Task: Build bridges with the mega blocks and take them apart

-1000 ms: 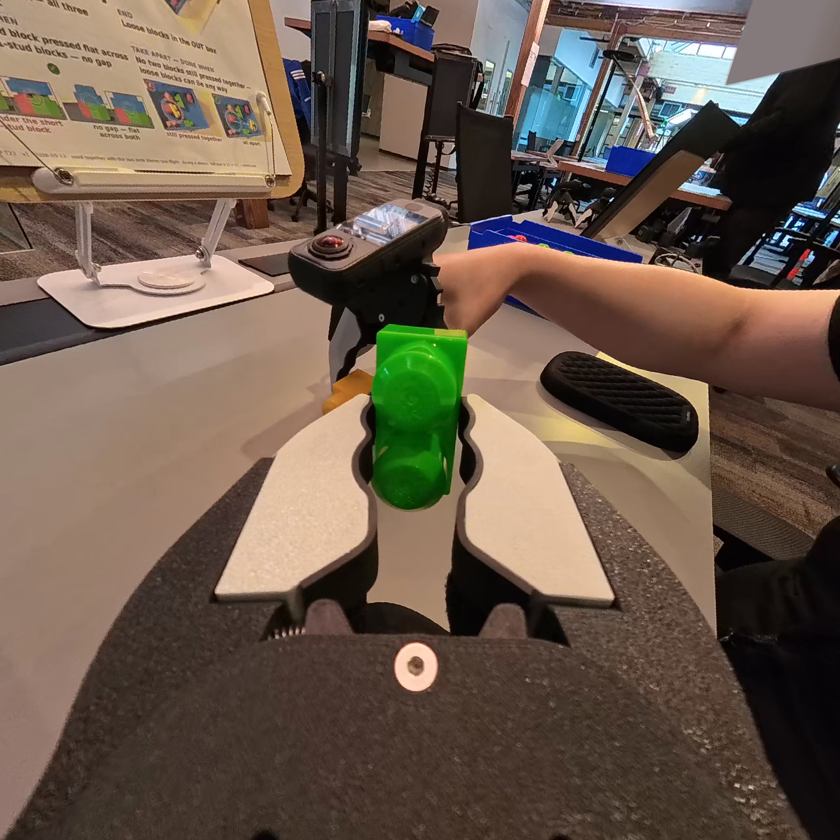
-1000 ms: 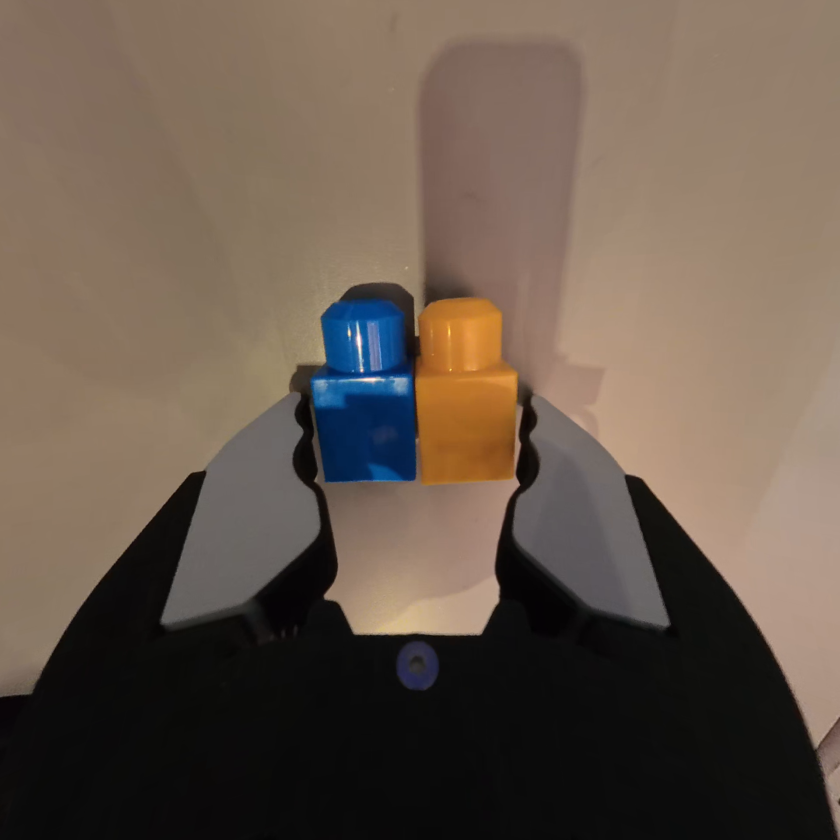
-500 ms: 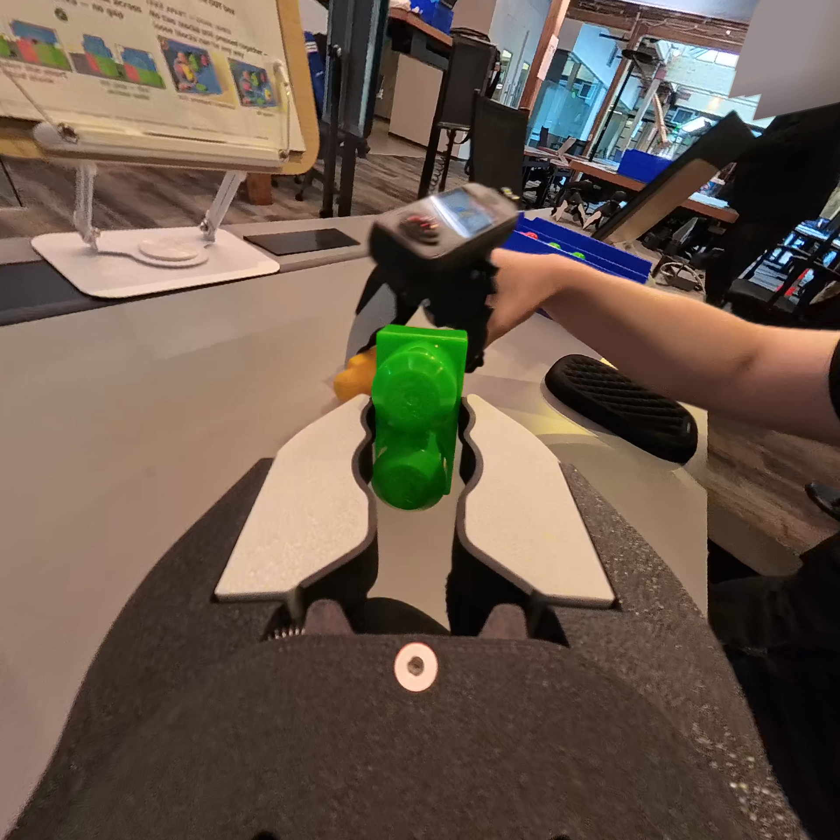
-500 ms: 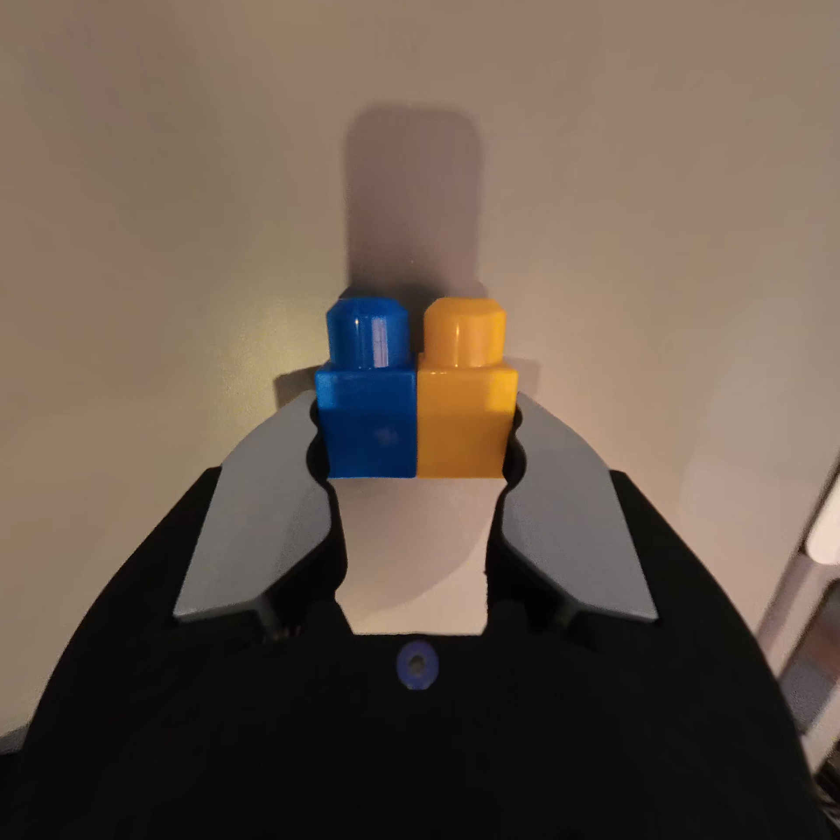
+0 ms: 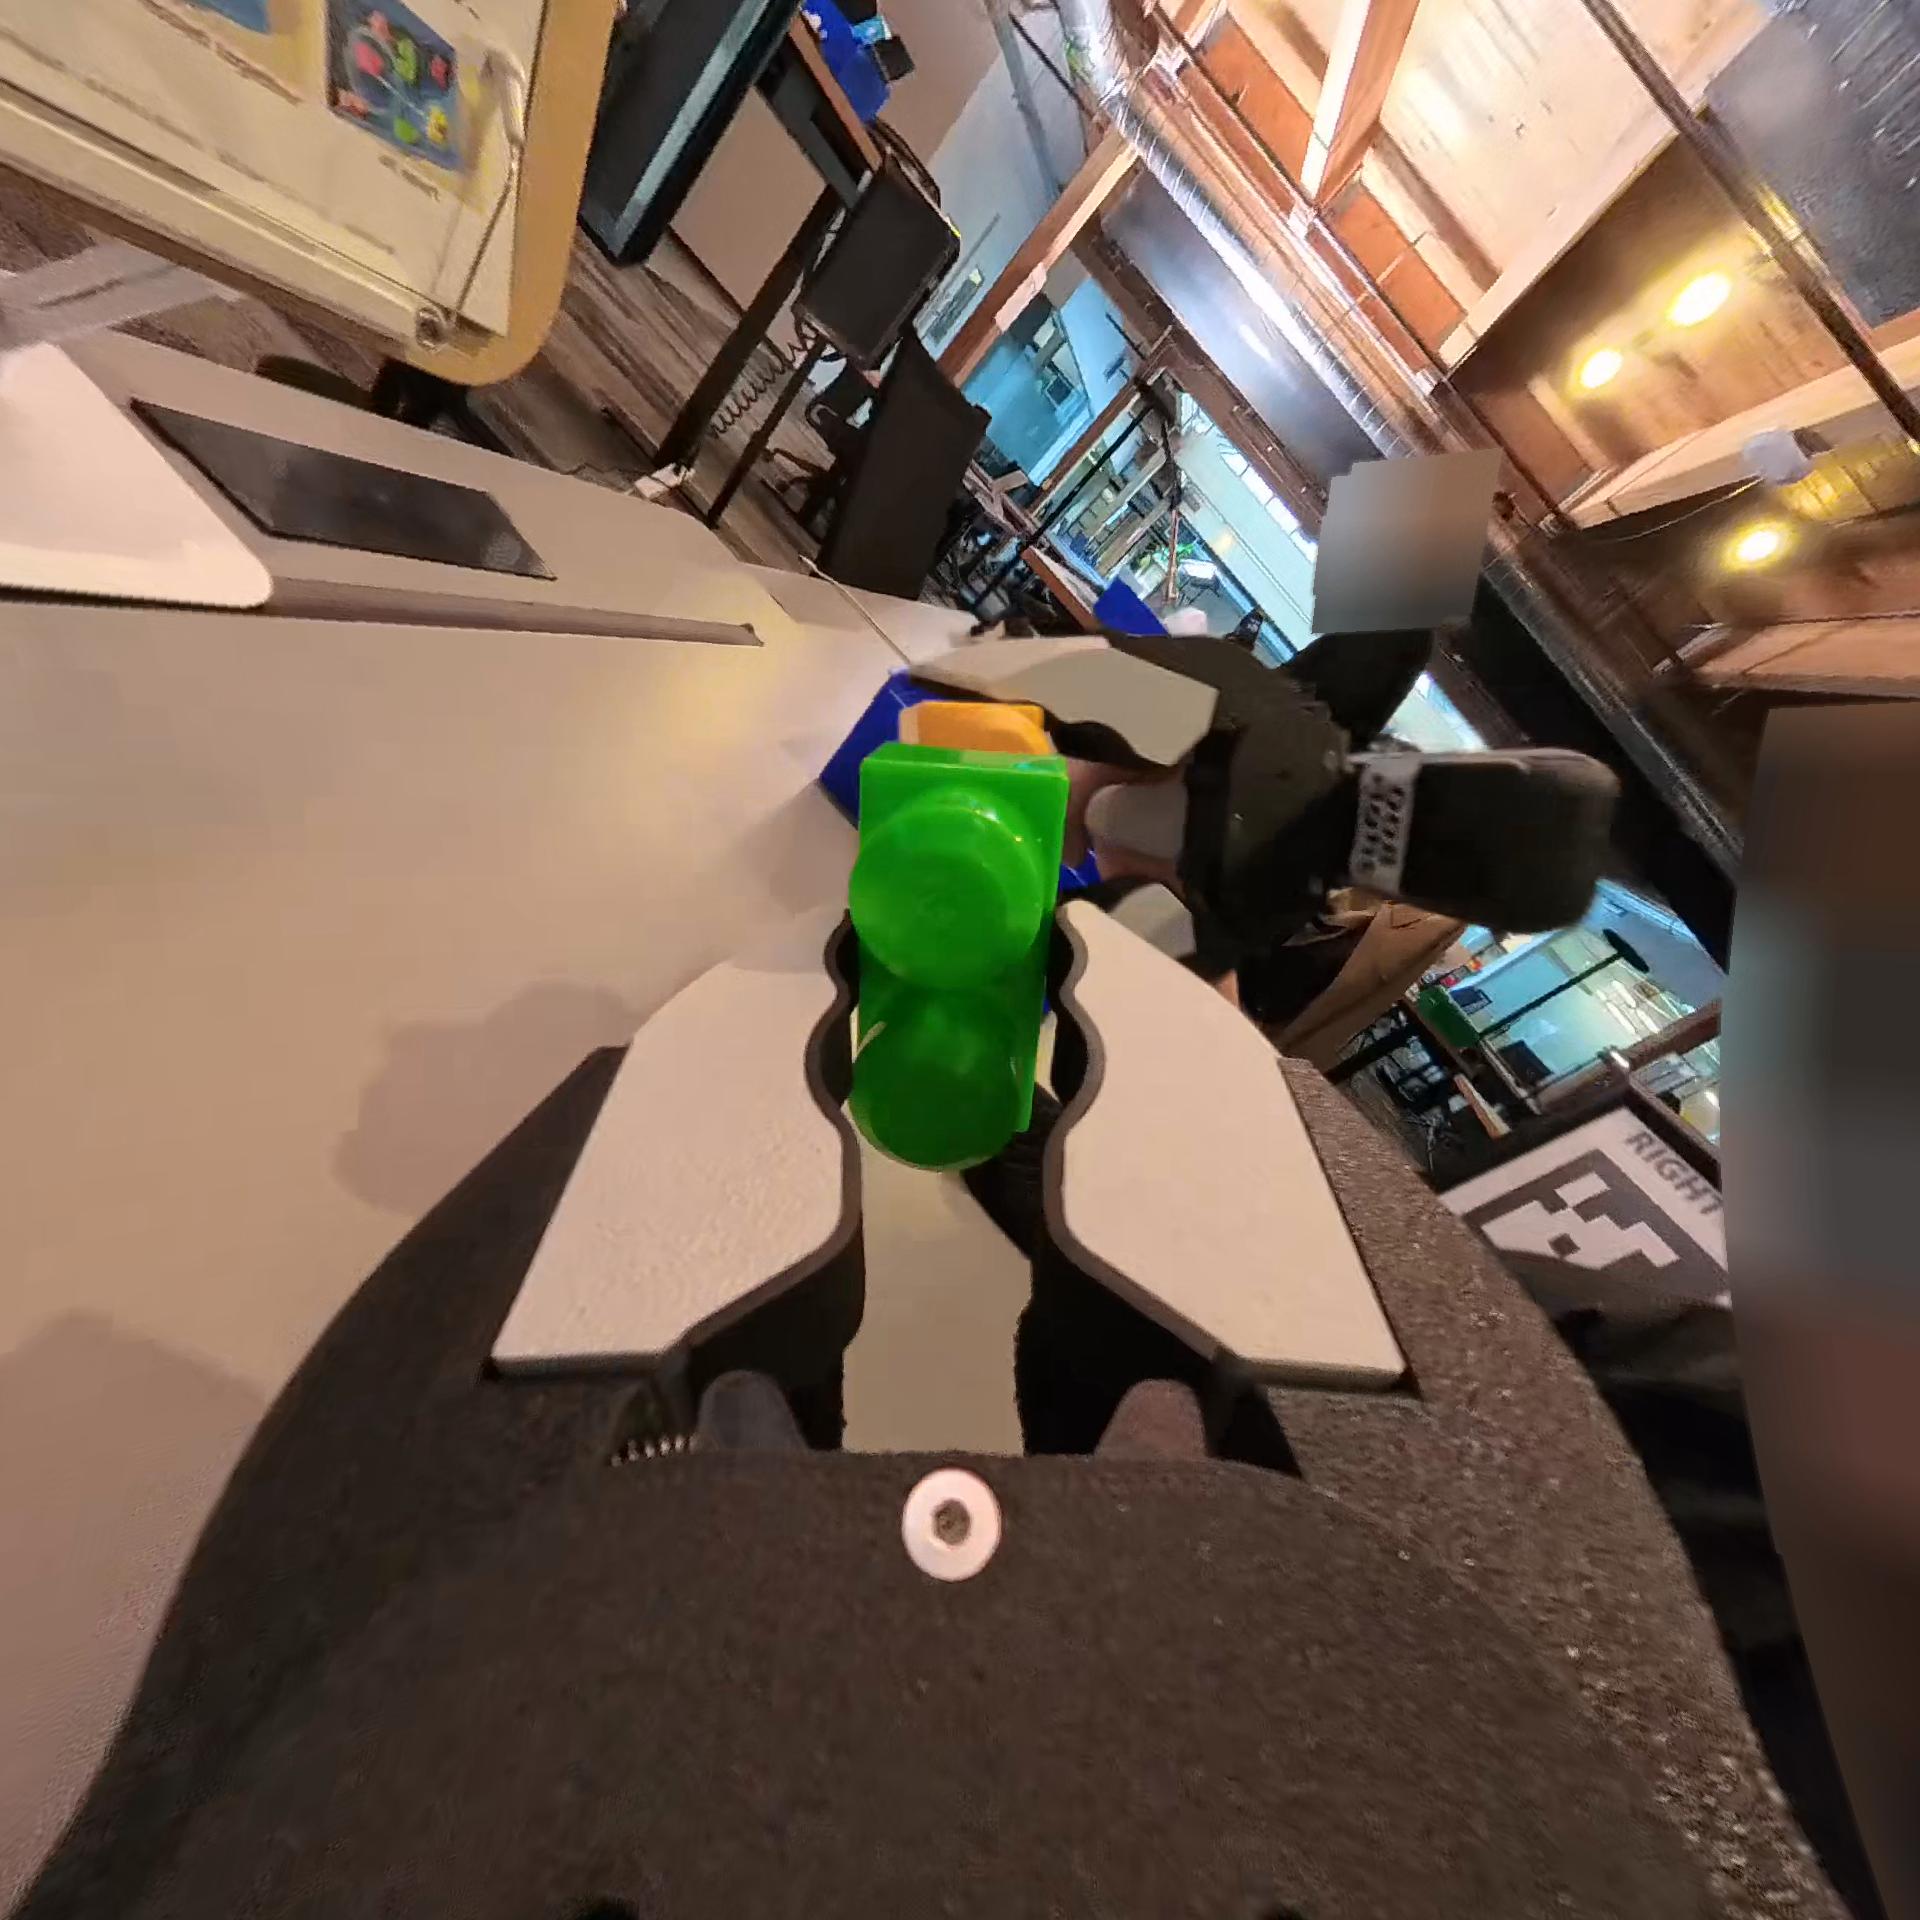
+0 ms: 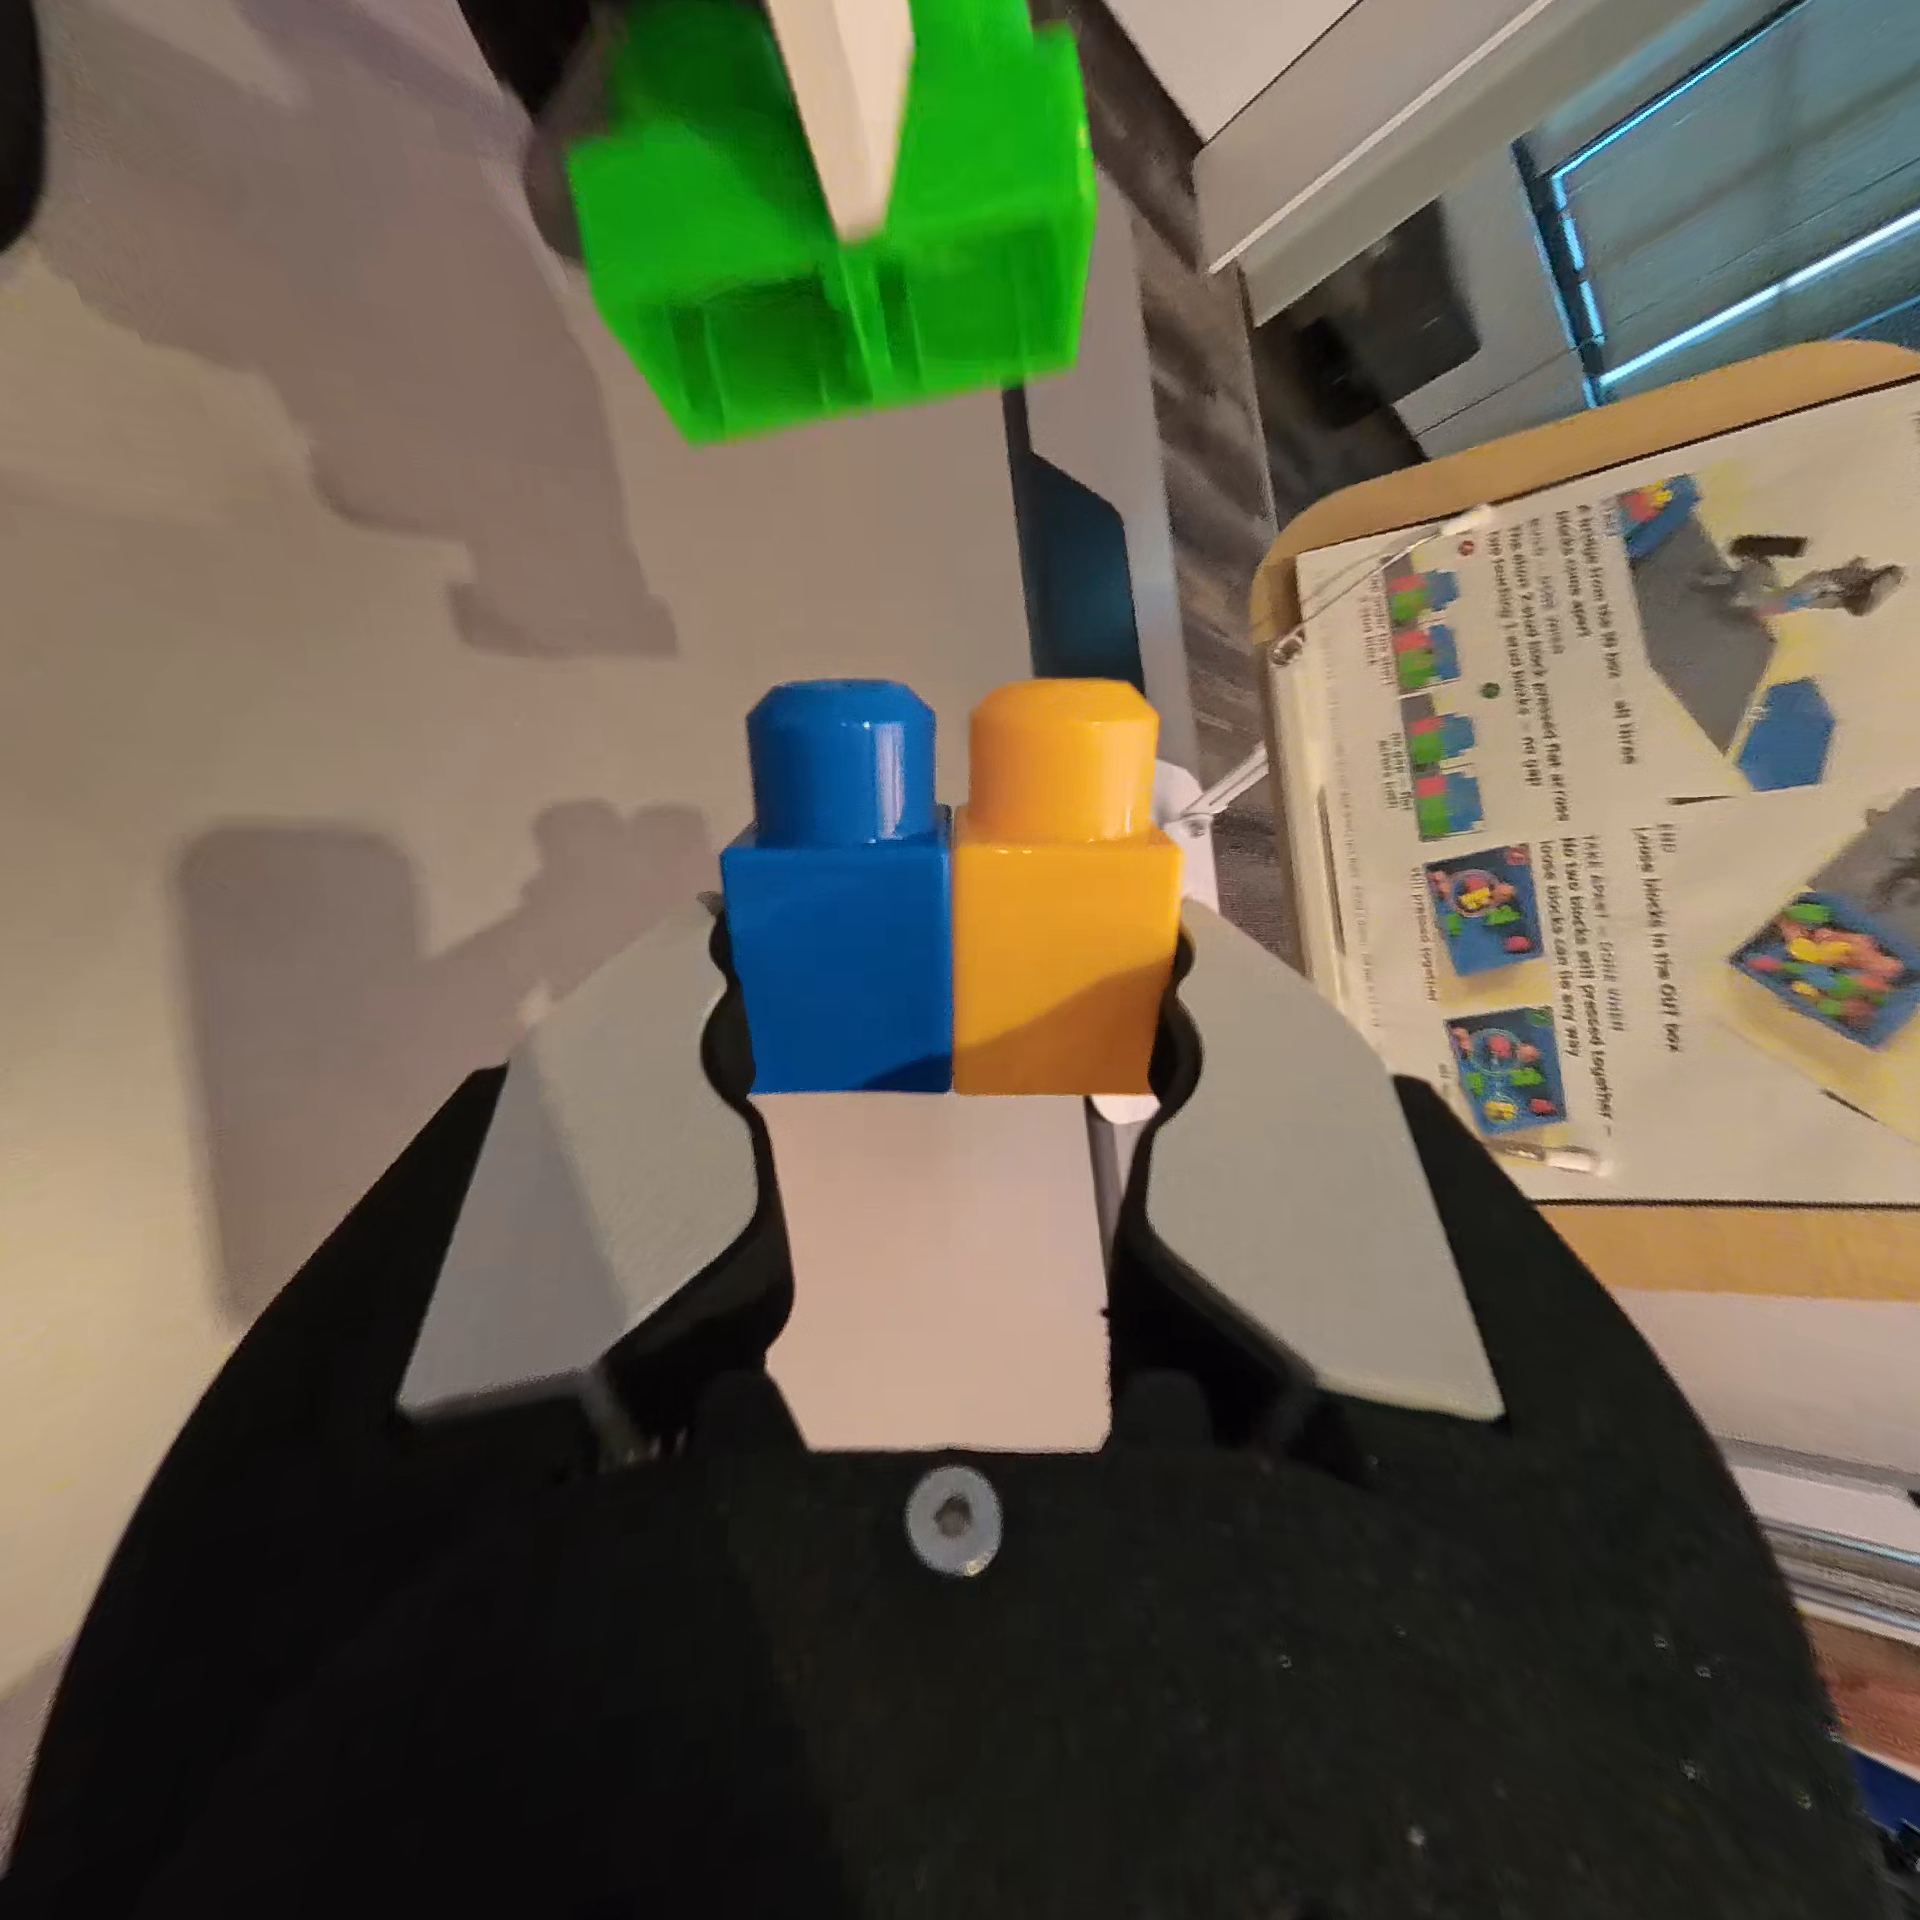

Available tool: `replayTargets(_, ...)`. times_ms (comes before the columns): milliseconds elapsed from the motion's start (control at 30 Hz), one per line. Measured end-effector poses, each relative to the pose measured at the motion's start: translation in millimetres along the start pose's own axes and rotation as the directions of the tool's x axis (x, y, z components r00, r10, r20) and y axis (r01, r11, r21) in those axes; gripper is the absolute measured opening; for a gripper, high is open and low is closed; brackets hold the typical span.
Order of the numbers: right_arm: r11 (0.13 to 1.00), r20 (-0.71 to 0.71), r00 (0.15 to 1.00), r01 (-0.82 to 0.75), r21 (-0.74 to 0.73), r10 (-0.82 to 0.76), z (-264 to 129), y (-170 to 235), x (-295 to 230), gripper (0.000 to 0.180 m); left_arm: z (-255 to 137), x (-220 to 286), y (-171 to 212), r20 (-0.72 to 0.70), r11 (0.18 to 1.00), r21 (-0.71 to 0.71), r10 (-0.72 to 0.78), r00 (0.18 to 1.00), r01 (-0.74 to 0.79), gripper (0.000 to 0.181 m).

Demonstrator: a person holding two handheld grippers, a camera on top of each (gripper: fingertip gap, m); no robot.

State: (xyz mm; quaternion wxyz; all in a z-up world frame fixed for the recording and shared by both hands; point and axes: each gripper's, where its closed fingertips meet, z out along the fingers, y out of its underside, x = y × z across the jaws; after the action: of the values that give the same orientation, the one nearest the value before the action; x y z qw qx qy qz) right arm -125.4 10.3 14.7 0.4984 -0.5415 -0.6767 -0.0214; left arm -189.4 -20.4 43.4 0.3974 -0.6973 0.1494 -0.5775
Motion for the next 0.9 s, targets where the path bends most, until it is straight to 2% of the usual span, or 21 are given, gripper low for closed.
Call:
replayTargets(167, 0.998, 0.009, 1.000, -0.007, -0.055, 0.008, -4, 23, 1, 0.075, 51, -10, 1, 0.045, 0.998, -0.056, 0.036, 0.998, -0.033, 0.034)
replayTargets(300, 0.997, 0.024, 0.999, -0.027, -0.068, 0.028, -6, 32, 3, 0.075, 71, -6, 6, 0.004, 0.994, -0.096, 0.045, 0.999, -0.044, 0.034)
replayTargets(533, 0.996, 0.041, 0.999, -0.014, -0.084, 0.018, 2, 32, -3, 0.075, 73, -12, 17, 0.027, 0.989, -0.129, 0.075, 0.997, -0.071, 0.034)
replayTargets(900, 0.981, 0.042, 0.999, 0.000, -0.196, 0.009, 18, 36, -13, 0.075, 74, -31, 27, 0.092, 0.994, -0.112, 0.008, 0.996, 0.003, 0.034)
